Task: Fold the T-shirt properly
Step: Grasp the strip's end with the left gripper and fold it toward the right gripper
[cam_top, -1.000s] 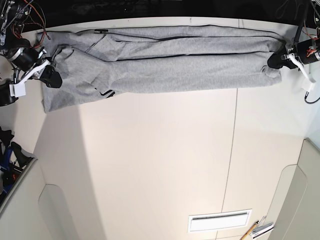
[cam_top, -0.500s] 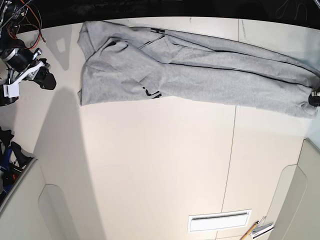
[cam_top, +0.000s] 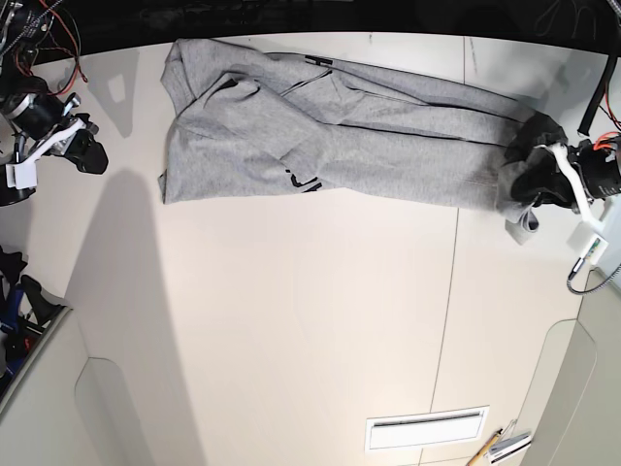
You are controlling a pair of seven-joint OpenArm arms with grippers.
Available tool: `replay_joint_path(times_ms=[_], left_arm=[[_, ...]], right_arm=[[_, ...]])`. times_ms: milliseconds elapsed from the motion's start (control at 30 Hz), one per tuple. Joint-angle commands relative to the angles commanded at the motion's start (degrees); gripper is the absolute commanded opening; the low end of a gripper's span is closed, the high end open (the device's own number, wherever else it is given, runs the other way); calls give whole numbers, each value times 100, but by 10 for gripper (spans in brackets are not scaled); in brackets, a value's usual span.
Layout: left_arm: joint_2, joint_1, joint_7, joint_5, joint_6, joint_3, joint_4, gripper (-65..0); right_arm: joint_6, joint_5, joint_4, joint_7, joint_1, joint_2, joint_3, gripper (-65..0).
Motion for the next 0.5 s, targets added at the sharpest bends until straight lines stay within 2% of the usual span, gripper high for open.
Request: replay_joint_path(times_ms=[133,233,300,367,433,500], left_arm=[[564,44,-22,-4,0,170,11,-650],[931,44,-63,177,0,675,9,-650],[1126,44,-313,715,0,1150,2,-650],[1176,44,-925,1565,0,1648,-79,-630],[1176,44,-1637,2323,0,2013,-271,-477],[1178,44,-2076,2509,0,2247,-487,-328]], right_arm=[[0,-4,0,13,22,2,0,-650],[-2,-2,0,17,31,2,0,-650],[0,0,0,15,31,2,0,-650],[-2,4,0,15,31,2,0,-650],[-2,37,0,9,31,2,0,-650],[-2,184,0,-68,31,2,2,-650]])
